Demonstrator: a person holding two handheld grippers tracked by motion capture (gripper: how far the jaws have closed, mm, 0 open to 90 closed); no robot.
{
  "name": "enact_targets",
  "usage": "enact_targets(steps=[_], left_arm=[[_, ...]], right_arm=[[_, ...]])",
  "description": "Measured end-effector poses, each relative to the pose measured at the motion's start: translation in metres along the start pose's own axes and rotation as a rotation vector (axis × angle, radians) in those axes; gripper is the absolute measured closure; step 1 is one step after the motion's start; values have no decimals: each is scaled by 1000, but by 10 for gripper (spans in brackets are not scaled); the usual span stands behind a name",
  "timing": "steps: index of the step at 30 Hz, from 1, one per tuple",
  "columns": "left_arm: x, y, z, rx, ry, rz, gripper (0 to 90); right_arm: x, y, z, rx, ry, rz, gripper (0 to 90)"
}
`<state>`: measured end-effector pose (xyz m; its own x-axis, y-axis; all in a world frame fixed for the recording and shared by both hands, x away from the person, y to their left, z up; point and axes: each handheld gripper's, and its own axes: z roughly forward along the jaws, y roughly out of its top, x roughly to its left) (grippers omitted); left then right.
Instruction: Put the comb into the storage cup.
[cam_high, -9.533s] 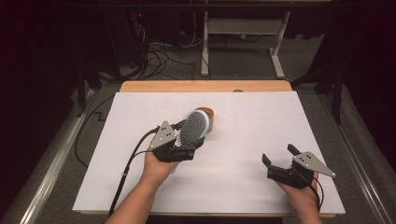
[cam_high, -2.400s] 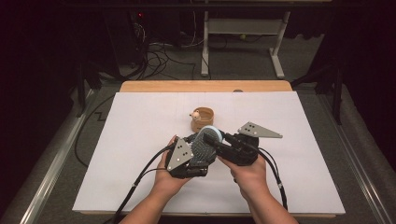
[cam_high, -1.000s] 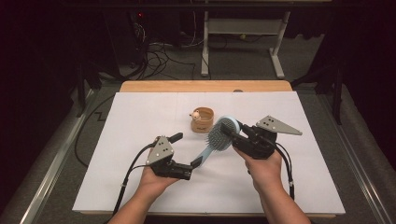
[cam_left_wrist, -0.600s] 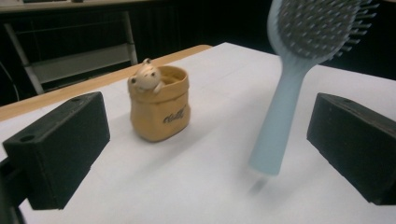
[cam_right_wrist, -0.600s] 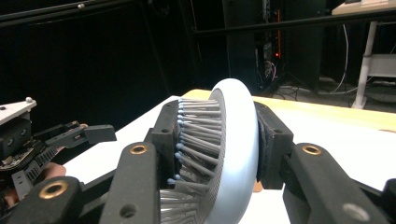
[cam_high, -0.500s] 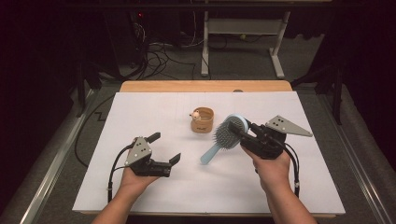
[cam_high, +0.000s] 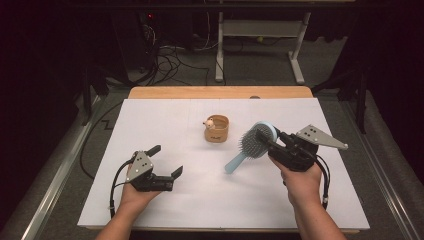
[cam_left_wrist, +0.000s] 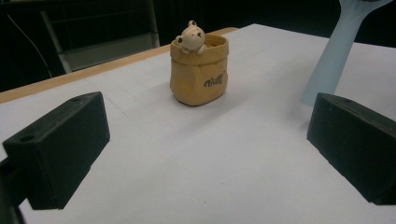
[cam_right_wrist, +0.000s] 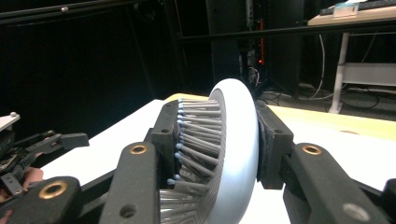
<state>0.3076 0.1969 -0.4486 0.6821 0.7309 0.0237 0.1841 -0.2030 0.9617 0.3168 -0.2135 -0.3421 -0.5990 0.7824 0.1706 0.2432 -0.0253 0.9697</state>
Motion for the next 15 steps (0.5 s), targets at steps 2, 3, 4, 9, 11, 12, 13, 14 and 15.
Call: enact_targets(steps=[2, 3, 4, 9, 11, 12, 13, 14, 15], left_arm=[[1, -1, -1, 1, -1, -5, 0], [2, -1, -1, 11, -8, -13, 0], [3, -2, -1, 8, -9, -26, 0], [5, -3, -2, -2, -9, -30, 0], [5, -3, -1, 0, -9, -31, 0], [5, -3, -1, 4, -12, -29, 0], [6, -3, -1, 5, -13, -30, 0], [6, -4, -1, 5, -15, -34, 0], [6, -4, -1, 3, -15, -33, 0]], right_arm=[[-2, 0, -2, -3, -8, -2, 609], [-3, 0, -4, -7, -13, -3, 609], [-5, 0, -5, -9, -19, -7, 609], [-10, 1, -11, -12, -41, -13, 609], [-11, 1, -13, -14, -49, -18, 609], [-12, 1, -14, -16, -51, -22, 609], [-14, 1, -16, -15, -56, -24, 609], [-14, 2, -16, -17, -60, -30, 609], [-15, 2, -17, -19, -65, -31, 608]])
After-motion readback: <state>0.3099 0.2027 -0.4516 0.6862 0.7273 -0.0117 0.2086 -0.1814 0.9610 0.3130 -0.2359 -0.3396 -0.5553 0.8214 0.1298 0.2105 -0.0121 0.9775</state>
